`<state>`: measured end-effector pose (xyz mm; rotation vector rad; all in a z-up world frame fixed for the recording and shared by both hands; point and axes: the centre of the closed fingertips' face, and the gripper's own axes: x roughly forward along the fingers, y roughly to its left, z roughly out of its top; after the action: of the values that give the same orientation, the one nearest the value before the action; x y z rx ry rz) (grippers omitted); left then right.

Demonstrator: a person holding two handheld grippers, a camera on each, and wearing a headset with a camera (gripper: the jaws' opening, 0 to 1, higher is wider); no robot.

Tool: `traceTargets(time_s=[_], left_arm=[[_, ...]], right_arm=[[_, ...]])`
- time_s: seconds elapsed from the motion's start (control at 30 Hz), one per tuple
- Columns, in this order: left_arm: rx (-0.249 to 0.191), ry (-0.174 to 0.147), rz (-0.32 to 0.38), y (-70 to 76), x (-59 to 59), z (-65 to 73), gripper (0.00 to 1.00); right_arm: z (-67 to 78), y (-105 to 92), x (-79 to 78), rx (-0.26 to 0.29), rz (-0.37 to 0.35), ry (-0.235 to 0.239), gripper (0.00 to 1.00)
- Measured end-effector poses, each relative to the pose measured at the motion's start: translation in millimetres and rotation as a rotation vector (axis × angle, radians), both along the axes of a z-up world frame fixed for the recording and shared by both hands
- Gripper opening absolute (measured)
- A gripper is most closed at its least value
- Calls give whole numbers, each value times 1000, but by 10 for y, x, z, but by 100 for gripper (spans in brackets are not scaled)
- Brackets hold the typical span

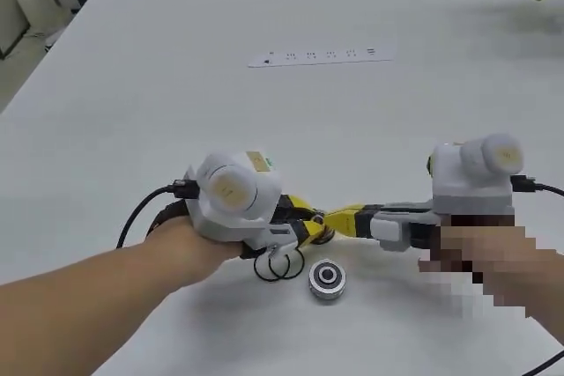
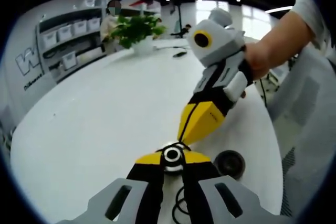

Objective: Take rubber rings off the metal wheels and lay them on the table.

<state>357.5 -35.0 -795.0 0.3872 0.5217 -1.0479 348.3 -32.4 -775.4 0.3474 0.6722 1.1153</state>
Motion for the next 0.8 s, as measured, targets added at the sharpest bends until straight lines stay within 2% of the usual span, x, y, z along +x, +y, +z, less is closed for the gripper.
traceTargets(time_s=[0.13, 0.3, 0.53, 0.8], left_arm=[[3, -4, -3, 1, -2, 1, 13], [15, -18, -31, 13, -33, 22, 15], [-15, -1, -58, 42, -125, 115, 25], [-37, -2, -68, 145, -186, 227, 36]], right_arm=[[-74, -35, 49, -33, -28, 9, 0], [-71, -61, 54, -30, -41, 14, 0], [-69, -55, 40, -36, -37, 14, 0], [-33, -26, 32, -37, -23, 8, 0]])
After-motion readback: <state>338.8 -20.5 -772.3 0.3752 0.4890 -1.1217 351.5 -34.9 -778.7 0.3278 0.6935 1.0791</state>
